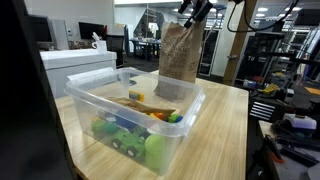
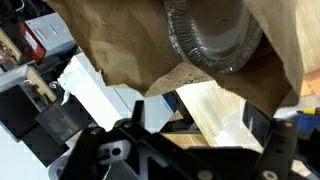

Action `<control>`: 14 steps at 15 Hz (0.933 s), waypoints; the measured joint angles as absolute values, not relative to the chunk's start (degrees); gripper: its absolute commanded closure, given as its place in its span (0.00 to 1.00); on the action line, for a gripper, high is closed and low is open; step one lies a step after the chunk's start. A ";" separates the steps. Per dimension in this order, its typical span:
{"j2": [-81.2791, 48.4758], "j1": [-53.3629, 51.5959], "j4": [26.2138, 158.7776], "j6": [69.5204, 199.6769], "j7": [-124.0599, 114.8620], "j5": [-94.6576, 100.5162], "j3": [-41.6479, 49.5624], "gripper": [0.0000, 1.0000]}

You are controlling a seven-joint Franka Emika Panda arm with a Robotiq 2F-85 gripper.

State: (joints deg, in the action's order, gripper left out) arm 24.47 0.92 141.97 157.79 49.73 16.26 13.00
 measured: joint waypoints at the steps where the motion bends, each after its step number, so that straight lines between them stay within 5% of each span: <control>1: 23.66 2.93 141.70 158.03 46.69 17.81 11.29 0.00; 14: 8.91 12.71 124.07 139.10 3.36 33.17 4.29 0.00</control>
